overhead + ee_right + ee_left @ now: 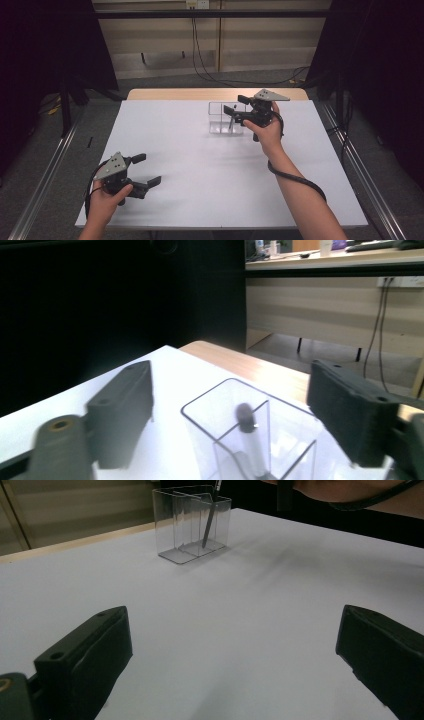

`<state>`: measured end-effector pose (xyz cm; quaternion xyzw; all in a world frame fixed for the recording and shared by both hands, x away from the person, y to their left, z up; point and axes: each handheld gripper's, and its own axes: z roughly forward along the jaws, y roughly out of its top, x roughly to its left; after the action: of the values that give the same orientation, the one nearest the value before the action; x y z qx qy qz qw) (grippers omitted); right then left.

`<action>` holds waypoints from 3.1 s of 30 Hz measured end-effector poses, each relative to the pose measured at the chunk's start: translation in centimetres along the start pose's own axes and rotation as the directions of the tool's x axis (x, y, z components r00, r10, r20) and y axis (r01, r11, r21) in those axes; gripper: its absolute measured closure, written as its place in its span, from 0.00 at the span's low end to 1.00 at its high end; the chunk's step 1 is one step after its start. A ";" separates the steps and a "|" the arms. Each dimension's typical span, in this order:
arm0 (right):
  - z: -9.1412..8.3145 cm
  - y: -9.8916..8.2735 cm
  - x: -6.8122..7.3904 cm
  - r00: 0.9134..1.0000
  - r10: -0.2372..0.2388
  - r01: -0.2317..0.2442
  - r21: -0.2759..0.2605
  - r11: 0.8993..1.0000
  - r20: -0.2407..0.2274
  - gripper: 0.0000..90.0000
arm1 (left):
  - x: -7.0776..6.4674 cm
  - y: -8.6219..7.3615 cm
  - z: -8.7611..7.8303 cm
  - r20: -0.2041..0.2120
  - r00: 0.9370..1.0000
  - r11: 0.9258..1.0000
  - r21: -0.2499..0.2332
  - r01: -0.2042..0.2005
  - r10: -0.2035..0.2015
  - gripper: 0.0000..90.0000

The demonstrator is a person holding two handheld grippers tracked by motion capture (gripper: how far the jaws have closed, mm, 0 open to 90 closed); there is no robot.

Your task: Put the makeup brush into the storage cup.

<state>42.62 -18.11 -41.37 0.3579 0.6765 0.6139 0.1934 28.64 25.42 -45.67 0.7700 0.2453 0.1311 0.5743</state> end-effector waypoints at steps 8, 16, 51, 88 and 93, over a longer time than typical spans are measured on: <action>-0.1 0.2 0.8 1.000 -0.023 0.023 0.008 1.000 -0.001 0.11 | -0.1 0.0 0.0 0.000 1.000 1.000 -0.007 0.004 -0.004 0.02; -0.8 0.0 1.0 1.000 -0.022 0.022 0.008 1.000 -0.006 0.08 | -0.1 0.0 0.0 0.001 1.000 1.000 -0.002 0.003 -0.003 0.02; -4.3 -2.0 1.4 0.997 -0.042 0.043 0.015 0.999 -0.072 0.06 | 0.0 0.0 0.0 0.002 1.000 1.000 -0.012 0.003 -0.003 0.01; -9.5 -4.2 1.4 0.995 -0.059 0.062 0.028 0.998 -0.084 0.07 | -0.1 0.2 0.1 0.001 1.000 1.000 -0.011 0.002 -0.002 0.01; -10.1 -4.6 1.5 0.995 -0.053 0.056 0.028 0.998 -0.088 0.07 | -0.1 0.2 0.0 0.000 1.000 1.000 -0.013 -0.001 0.001 0.01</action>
<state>33.36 -23.98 -43.83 0.3149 0.7032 0.6131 0.1747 28.57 25.30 -45.46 0.7662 0.2441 0.1328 0.5794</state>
